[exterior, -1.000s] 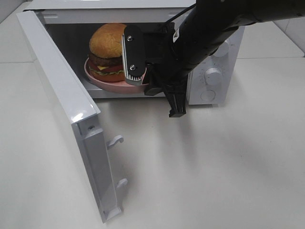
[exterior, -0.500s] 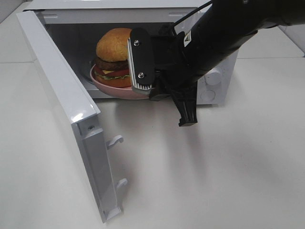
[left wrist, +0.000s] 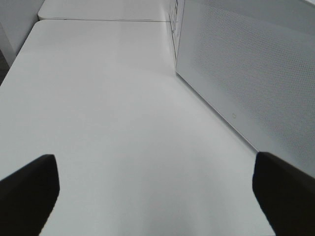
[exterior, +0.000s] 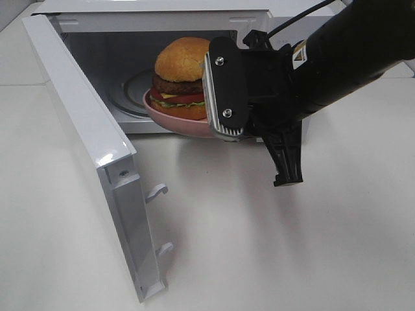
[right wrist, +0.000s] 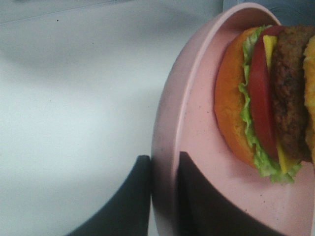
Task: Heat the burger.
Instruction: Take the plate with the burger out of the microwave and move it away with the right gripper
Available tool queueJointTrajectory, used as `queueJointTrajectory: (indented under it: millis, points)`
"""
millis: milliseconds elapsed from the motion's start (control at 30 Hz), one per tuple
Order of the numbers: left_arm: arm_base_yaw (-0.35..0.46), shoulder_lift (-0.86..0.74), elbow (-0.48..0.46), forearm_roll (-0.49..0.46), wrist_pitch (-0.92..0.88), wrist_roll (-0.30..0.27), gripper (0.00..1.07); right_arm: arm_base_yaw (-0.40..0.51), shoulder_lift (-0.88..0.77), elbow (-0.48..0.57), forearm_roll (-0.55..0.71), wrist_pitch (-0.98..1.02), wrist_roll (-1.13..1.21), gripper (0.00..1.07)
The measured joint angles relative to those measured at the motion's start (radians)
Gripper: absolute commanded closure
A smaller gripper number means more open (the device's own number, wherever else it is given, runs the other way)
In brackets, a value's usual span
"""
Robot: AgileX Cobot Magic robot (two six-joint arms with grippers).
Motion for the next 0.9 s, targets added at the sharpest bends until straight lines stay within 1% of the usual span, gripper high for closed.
queueJointTrajectory:
  millis: [133, 200, 400, 533, 800, 867, 900]
  points:
    - [0.0, 0.0, 0.0, 0.0, 0.0, 0.0, 0.06, 0.005, -0.032, 0.025, -0.005, -0.009, 0.001, 1.07]
    - [0.0, 0.0, 0.0, 0.0, 0.0, 0.0, 0.06, 0.019, -0.076, 0.057, -0.016, -0.022, 0.004, 1.07]
    - [0.0, 0.0, 0.0, 0.0, 0.0, 0.0, 0.06, 0.028, -0.108, 0.082, -0.03, -0.031, 0.009, 1.07]
    - [0.0, 0.0, 0.0, 0.0, 0.0, 0.0, 0.06, 0.059, -0.166, 0.124, -0.033, -0.036, 0.01, 1.07]
    - [0.0, 0.0, 0.0, 0.0, 0.0, 0.0, 0.06, 0.064, -0.225, 0.165, -0.034, -0.035, 0.012, 1.07]
    - [0.0, 0.0, 0.0, 0.0, 0.0, 0.0, 0.06, 0.064, -0.28, 0.187, -0.053, -0.028, 0.025, 1.07]
    - [0.0, 0.0, 0.0, 0.0, 0.0, 0.0, 0.06, 0.064, -0.28, 0.187, -0.053, -0.028, 0.025, 1.07]
